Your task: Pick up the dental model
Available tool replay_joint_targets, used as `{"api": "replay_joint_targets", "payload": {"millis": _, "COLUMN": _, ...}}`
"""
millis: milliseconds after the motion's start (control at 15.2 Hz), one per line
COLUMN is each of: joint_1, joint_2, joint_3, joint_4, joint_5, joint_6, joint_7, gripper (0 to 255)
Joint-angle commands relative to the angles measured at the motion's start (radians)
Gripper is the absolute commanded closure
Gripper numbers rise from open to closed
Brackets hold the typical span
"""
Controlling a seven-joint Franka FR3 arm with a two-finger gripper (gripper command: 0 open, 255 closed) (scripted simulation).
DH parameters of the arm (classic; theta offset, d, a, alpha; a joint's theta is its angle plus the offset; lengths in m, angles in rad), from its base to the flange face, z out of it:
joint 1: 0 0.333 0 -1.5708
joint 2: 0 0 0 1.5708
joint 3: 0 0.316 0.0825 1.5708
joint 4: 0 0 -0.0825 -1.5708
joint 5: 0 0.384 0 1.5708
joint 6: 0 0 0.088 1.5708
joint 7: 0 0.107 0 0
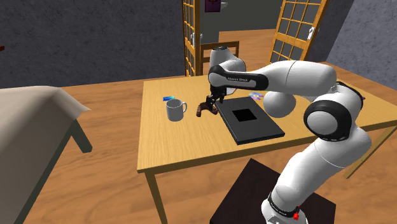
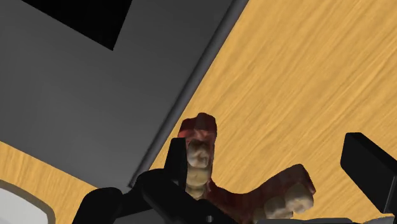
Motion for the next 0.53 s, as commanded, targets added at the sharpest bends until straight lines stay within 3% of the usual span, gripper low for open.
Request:
{"api": "replay_joint_targets", "payload": {"millis": 0, "joint_1": -0.01, "joint_2": 0.076, "joint_3": -0.02, "joint_4": 0.066, "joint_5": 0.014, "joint_6": 0.013, "joint_7": -0.024, "gripper": 0}}
{"api": "replay_joint_targets", "payload": {"millis": 330, "joint_1": -0.037, "joint_2": 0.268, "joint_3": -0.053, "joint_4": 0.254, "joint_5": 0.062, "joint_6": 0.02, "joint_7": -0.074, "gripper": 0}}
{"api": "replay_joint_targets", "payload": {"millis": 462, "joint_1": -0.04, "joint_2": 0.287, "joint_3": -0.055, "joint_4": 0.26, "joint_5": 0.067, "joint_6": 0.032, "joint_7": -0.078, "gripper": 0}}
